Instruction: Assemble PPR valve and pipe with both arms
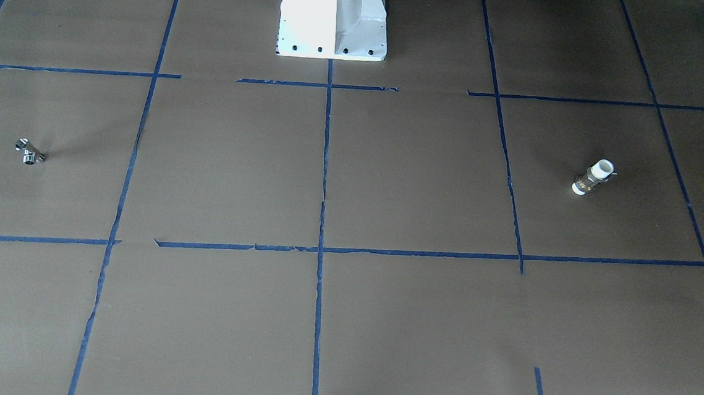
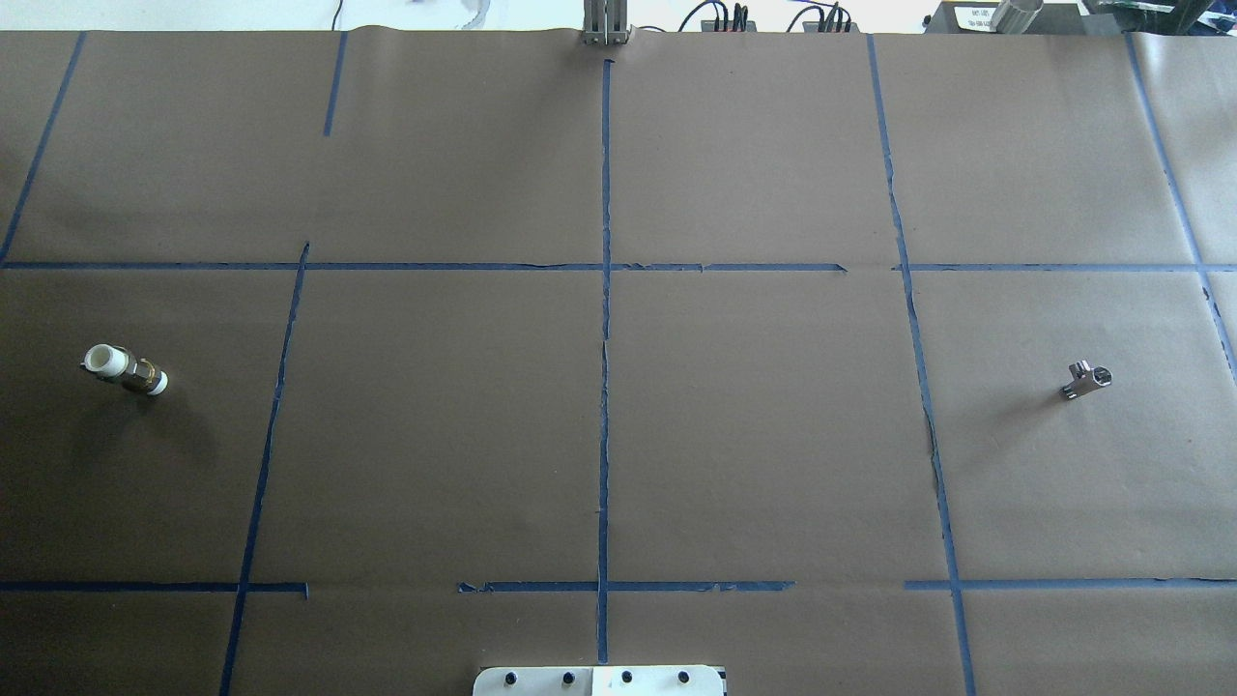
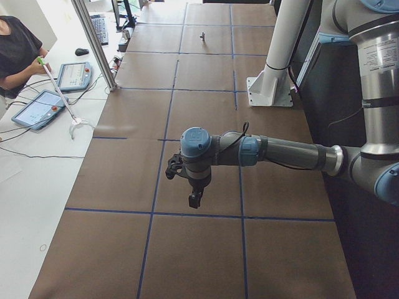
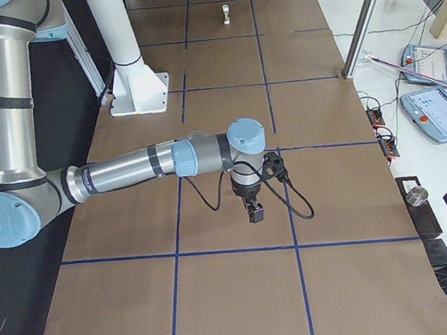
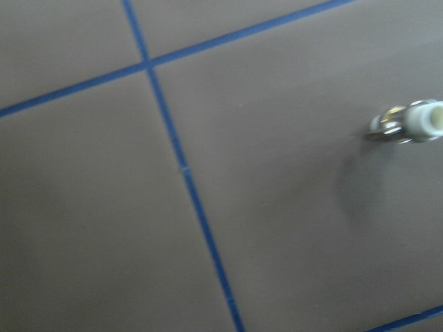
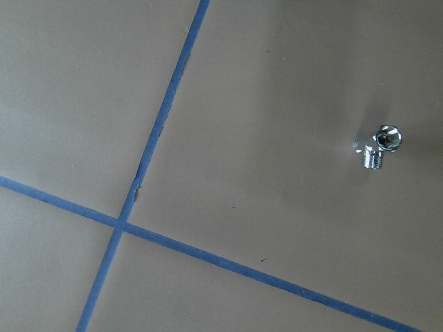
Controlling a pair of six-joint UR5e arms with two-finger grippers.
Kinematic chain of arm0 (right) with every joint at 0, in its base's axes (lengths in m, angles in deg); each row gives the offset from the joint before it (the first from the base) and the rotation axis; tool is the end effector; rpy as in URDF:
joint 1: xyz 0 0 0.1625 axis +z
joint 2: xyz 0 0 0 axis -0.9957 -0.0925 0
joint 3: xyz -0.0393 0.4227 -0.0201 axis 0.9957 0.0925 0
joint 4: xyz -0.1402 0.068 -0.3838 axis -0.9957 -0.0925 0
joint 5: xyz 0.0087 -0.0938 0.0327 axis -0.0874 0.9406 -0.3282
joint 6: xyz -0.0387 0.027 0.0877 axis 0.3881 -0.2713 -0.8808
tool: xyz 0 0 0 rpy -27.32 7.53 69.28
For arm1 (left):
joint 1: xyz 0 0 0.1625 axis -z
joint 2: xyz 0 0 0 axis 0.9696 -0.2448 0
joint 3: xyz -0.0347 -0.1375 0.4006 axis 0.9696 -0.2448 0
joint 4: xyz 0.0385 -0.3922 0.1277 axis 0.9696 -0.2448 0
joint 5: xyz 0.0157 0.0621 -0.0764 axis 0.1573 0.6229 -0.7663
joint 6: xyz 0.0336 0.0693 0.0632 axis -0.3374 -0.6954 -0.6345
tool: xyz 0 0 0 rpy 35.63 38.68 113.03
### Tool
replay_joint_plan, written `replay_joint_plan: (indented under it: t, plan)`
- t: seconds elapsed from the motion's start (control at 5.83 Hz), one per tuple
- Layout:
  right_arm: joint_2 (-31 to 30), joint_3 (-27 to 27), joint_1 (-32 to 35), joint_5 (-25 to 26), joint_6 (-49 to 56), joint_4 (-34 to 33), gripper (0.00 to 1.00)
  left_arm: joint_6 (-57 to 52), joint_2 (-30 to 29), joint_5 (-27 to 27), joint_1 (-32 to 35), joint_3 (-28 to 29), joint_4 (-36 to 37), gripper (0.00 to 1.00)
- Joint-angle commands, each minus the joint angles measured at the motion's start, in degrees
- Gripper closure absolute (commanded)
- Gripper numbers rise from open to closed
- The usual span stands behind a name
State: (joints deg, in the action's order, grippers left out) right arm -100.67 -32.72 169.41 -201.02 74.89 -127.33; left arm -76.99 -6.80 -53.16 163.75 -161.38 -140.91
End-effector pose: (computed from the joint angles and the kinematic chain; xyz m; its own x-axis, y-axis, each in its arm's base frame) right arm 0.0264 -0.4359 0.5809 0.6953 -0.3291 0.6390 0.2509 0.9442 0.2133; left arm -0.0496 -0.3964 0.6011 0.6817 0.2824 -0.6749 -0.2272 0.9586 0.1716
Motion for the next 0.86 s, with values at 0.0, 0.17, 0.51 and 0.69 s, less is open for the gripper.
replay_joint_plan:
  t: [0.0,0.17,0.51,0.69]
  plan:
    - [-0.83,-0.15,1.06,-0.78,-0.12,0.05,0.0,-1.76,-0.04,0.36,-0.03,0.81,-0.77,0.0]
    - [-0.74,-0.24,1.07,-0.86,-0.04,-0.03,0.0,-1.34,-0.04,0.53,-0.03,0.73,-0.61,0.0]
    - [-0.74,-0.24,1.15,-0.95,-0.12,-0.03,0.0,-1.25,-0.13,-0.08,-0.03,0.82,-1.22,0.0]
    - [-0.74,-0.06,1.07,-1.04,-0.12,-0.03,0.0,-1.6,-0.13,-0.25,-0.03,0.9,-1.57,0.0]
